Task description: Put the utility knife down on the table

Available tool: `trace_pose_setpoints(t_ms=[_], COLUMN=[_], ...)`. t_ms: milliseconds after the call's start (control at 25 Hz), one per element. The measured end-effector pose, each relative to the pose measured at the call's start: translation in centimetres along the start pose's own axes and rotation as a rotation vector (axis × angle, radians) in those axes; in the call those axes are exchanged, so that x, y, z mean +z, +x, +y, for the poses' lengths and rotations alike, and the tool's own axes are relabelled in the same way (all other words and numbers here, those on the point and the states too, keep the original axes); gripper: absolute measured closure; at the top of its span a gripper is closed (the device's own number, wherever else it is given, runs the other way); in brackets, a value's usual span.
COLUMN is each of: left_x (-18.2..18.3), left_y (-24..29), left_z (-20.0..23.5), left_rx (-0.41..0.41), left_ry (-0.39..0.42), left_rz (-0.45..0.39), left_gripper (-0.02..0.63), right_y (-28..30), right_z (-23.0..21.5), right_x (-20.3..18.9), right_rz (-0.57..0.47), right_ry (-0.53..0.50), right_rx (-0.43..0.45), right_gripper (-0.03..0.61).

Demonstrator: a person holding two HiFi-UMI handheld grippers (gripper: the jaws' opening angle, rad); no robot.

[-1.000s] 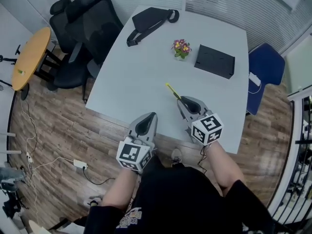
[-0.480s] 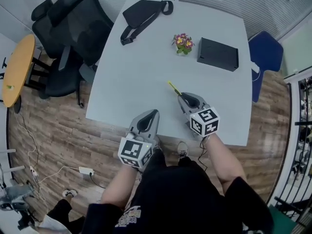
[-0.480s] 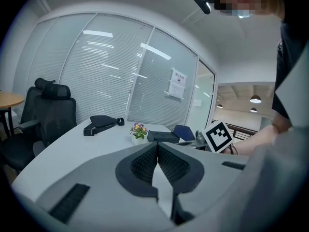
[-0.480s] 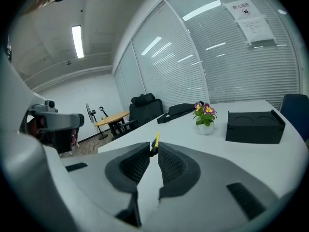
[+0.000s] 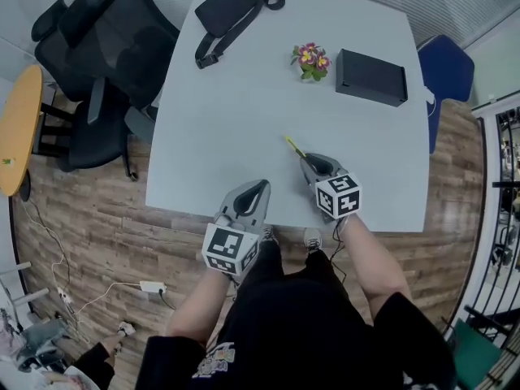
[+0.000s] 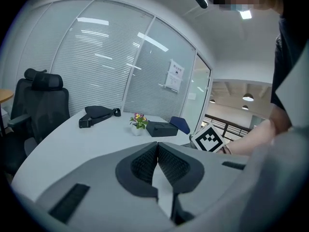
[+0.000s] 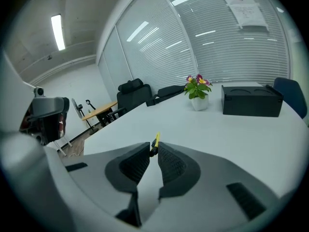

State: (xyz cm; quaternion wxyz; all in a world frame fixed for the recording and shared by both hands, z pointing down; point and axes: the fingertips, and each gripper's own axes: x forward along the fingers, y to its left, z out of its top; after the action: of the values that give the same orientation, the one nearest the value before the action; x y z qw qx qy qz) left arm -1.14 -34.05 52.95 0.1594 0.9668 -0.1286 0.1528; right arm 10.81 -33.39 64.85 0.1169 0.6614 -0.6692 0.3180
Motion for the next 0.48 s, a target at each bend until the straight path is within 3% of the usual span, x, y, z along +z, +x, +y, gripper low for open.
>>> trace_pose_setpoints(t_ms=[480], left_x=[-1.6], left_y=[0.8], left_z=[1.6], left_rx=[-0.074], left_ry=[0.001], left_rz=[0.049], left_gripper=[0.607], right_y=[2.4], right_z=[-2.0], right_x=[-4.4], right_rz=[0.116], right_ry=[0.035], right_rx=[-0.103], right_gripper=[0.522])
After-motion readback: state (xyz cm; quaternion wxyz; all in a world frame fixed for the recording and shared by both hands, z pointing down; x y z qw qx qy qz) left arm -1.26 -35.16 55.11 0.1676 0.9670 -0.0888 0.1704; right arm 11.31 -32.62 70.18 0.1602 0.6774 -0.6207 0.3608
